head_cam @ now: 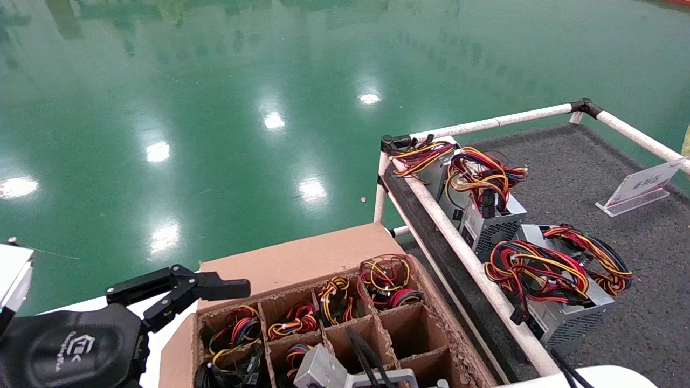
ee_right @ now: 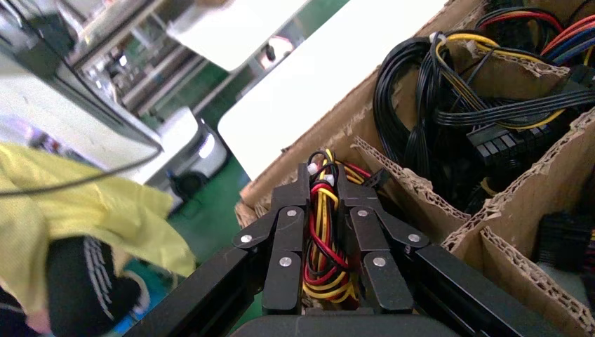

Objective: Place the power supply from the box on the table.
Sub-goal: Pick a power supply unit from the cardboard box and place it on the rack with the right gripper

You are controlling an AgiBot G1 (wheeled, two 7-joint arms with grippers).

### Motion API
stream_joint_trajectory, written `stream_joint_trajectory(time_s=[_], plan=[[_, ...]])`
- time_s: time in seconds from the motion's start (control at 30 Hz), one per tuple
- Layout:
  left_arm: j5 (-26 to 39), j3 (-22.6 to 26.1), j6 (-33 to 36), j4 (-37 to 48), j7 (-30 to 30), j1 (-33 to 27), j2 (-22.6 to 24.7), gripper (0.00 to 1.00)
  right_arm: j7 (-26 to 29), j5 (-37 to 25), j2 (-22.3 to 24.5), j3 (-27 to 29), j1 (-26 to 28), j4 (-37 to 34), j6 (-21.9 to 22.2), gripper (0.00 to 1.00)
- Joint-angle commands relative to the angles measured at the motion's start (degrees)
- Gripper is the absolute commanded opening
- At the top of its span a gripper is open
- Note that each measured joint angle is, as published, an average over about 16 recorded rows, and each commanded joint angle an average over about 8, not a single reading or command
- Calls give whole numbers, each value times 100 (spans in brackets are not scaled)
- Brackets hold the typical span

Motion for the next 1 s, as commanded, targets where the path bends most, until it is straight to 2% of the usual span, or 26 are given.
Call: stream_joint_trajectory(time_s=[0.03, 0.37, 1.0], plan=[[0, 0, 0, 0, 0, 0, 0, 100, 52, 114, -6, 50, -31, -37, 4, 0], [0, 0, 0, 0, 0, 0, 0, 100, 340, 614, 246, 306, -261, 345, -15, 0], [-1, 1, 0, 0, 1, 0, 0, 100, 764, 1468, 1114, 1094, -290, 1499, 197, 0]])
